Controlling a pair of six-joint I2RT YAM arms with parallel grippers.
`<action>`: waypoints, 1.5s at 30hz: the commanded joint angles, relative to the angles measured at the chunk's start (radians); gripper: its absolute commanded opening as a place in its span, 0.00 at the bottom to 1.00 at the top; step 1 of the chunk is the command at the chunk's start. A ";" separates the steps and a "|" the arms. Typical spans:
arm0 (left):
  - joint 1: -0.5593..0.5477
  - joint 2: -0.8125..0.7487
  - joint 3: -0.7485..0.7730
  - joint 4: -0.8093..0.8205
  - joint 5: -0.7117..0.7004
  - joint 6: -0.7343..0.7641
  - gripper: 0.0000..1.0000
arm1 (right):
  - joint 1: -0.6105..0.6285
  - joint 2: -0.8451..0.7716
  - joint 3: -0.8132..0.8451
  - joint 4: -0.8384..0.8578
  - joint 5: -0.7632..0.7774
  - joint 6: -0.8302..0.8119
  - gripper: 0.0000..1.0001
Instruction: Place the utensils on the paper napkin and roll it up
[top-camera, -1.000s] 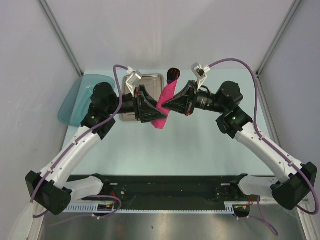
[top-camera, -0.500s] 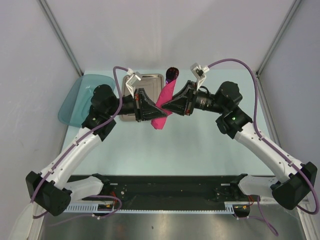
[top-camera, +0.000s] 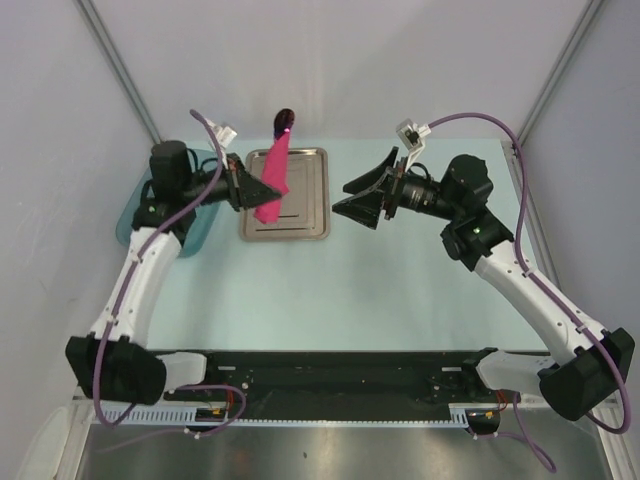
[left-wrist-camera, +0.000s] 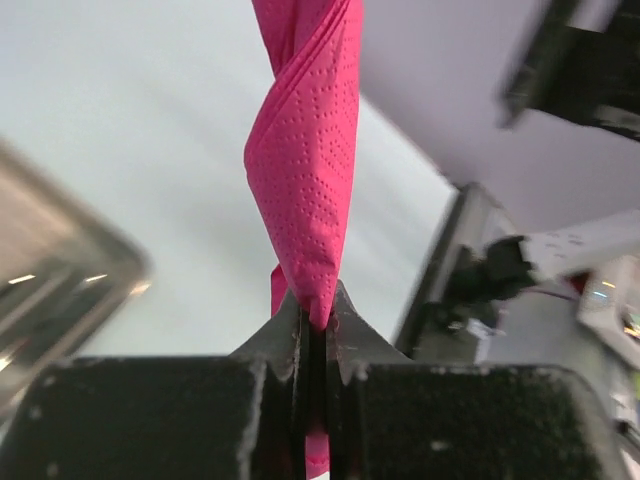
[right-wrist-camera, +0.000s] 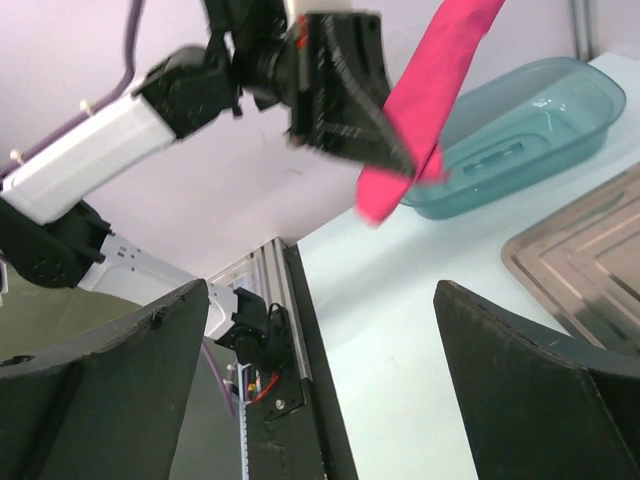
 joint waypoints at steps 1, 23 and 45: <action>0.179 0.153 0.245 -0.457 0.007 0.529 0.00 | -0.024 -0.012 0.026 -0.020 -0.023 -0.033 1.00; 0.538 0.866 0.673 -0.666 -0.280 0.868 0.00 | -0.073 -0.008 -0.049 -0.006 -0.069 -0.020 1.00; 0.552 1.040 0.625 -0.732 -0.310 0.910 0.00 | -0.089 0.018 -0.083 0.023 -0.094 0.007 1.00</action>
